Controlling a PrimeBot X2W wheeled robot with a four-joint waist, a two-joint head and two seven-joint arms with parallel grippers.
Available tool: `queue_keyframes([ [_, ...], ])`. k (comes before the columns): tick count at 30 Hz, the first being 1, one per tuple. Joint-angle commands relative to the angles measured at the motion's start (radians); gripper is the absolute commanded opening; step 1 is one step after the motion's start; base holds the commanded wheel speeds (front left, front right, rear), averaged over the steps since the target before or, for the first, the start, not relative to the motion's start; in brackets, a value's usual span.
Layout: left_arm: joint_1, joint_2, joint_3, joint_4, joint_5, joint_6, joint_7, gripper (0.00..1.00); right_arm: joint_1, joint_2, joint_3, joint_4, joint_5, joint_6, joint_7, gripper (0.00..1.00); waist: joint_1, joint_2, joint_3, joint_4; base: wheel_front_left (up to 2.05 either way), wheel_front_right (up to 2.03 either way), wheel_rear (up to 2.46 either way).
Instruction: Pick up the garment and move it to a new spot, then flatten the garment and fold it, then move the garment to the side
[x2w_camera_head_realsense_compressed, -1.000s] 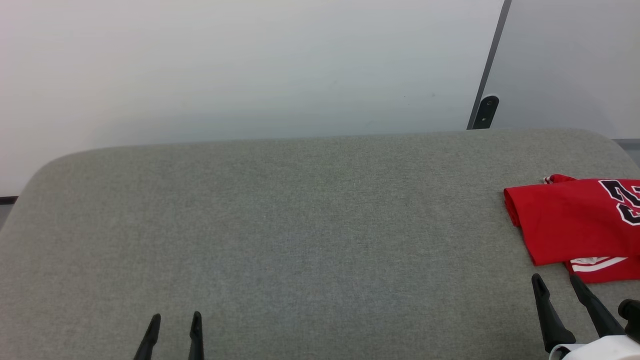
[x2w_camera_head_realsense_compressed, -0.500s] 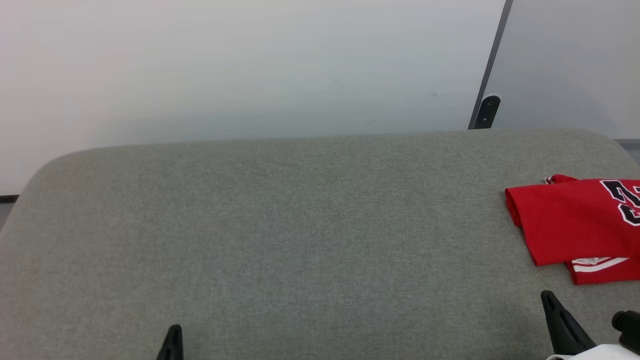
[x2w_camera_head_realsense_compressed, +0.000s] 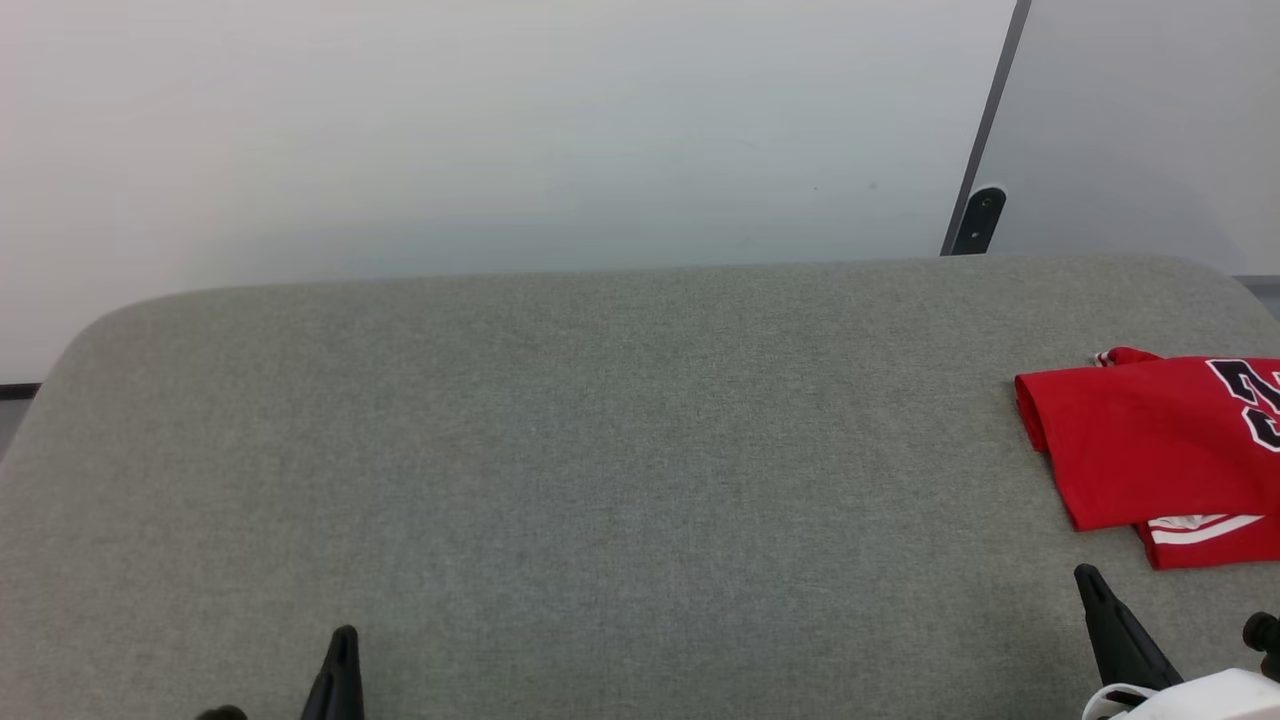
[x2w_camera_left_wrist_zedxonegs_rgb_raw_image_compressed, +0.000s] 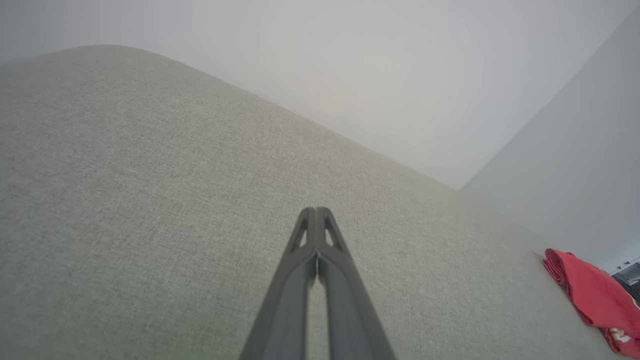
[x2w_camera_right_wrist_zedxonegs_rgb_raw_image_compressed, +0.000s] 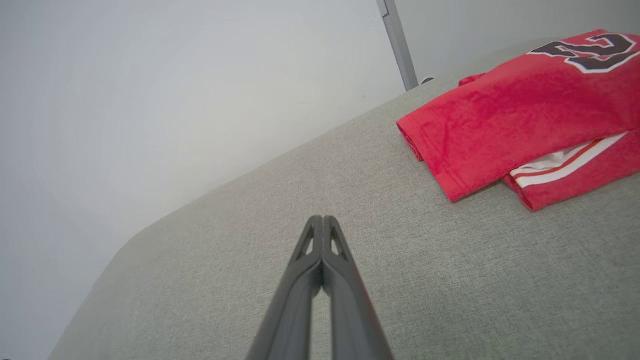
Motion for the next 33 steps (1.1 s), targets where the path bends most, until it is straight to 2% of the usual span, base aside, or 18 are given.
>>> queue_keyframes([
  [1,-0.030,0.003,0.005,-0.007,-0.048,-0.008,0.008,0.00,-0.033,0.000,-0.004,-0.002,0.044,0.000,-0.007,0.00,0.0000,0.0000,0.001,0.001,0.00,0.00,0.00],
  [14,-0.076,0.000,0.013,0.017,-0.246,-0.015,0.059,0.00,-0.069,0.007,-0.009,0.047,0.222,0.000,-0.010,0.00,0.0000,0.0000,0.006,0.005,0.00,0.00,0.00],
  [33,-0.130,-0.002,0.024,0.047,-0.478,-0.022,0.119,0.00,-0.110,0.015,-0.014,0.105,0.429,0.000,-0.015,0.00,0.0000,0.0000,0.013,0.010,0.00,0.00,0.00],
])
